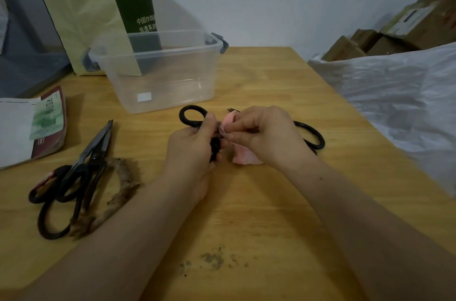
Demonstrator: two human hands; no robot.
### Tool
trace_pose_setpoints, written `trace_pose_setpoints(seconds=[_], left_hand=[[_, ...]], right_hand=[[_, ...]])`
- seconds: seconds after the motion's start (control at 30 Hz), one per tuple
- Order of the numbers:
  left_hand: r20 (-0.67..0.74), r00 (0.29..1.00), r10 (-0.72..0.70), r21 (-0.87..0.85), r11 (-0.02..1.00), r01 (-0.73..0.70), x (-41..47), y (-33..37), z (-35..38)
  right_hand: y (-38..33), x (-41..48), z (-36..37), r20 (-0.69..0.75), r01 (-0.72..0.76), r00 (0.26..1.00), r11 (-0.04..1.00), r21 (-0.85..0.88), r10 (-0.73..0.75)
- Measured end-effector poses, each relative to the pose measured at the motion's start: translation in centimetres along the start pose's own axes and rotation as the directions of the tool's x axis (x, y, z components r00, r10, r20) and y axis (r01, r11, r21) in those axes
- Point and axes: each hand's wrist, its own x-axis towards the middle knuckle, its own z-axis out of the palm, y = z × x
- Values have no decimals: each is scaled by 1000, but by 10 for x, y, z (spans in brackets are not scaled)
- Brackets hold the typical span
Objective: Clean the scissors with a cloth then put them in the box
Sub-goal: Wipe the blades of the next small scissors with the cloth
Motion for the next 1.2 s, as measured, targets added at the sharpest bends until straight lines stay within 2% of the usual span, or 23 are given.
trace_pose_setpoints(seconds=[0.13,0.3,0.4,0.57,0.8,0.87,0.93,1.0,1.13,1.2], left_hand=[[-32,997,69,74,995,-67,-1,0,1],[-62,997,41,40,998,-39,-2,3,3],[-94,989,115,82,991,-107,-1,0,2],[-117,978,172,96,982,-161,0,-2,3],[-146,972,182,47,983,-177,0,2,2],[-160,967,198,49,980,-192,1,3,1],[-173,963,208,26,978,-207,0,4,1],[-167,960,225,6,974,-227,-1,4,3],[-145,961,236,-2,971,-239,-2,2,4],[-137,965,223,-24,973,-228,-2,1,4]], right_hand=[[0,-1,0,-45,-3,999,999,43,5],[1,4,1,2,78,997,995,-68,-78],[2,5,2,-39,191,979,969,-155,-199],[5,6,1,-47,264,958,936,-233,-283],[10,8,-7,-74,259,954,924,-281,-289],[13,7,-12,-126,179,969,954,-239,-214],[11,5,-14,-209,96,972,994,-52,-105],[3,3,-11,-274,119,957,989,83,-92],[-3,0,2,-191,220,957,975,-11,-218],[0,3,5,-210,236,945,967,-102,-252]])
